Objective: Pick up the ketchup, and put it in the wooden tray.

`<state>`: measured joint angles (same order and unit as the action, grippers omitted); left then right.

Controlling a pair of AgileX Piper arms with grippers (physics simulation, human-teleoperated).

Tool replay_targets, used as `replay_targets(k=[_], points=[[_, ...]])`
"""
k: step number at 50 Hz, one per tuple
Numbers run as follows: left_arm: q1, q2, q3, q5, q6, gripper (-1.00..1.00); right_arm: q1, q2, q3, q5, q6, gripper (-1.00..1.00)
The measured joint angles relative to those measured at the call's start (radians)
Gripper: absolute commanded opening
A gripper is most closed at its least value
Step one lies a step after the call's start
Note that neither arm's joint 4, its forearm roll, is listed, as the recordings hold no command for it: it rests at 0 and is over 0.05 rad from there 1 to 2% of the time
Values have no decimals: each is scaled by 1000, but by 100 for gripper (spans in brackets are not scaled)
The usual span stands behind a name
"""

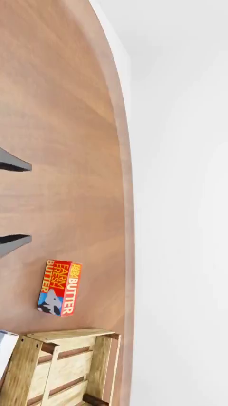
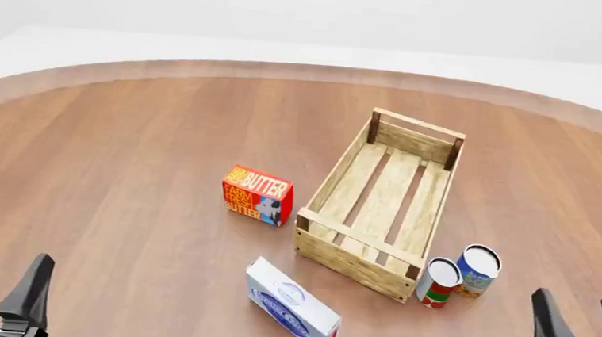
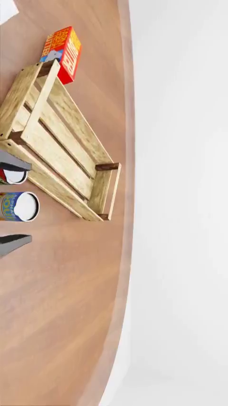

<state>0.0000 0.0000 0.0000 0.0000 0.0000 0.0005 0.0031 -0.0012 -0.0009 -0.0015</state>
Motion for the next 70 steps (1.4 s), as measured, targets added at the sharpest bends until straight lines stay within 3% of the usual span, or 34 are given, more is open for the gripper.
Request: replay_targets(k=[13,19,38,70], points=[[0,0,0,0,0,100,16,14,-3,-6,-10,100],[0,0,0,0,0,100,55,91,-11,-49,-37,100],[0,0,0,0,0,100,289,430,-100,-213,-42,100],[0,0,0,0,0,100,696,946,-339,-345,-14,100]])
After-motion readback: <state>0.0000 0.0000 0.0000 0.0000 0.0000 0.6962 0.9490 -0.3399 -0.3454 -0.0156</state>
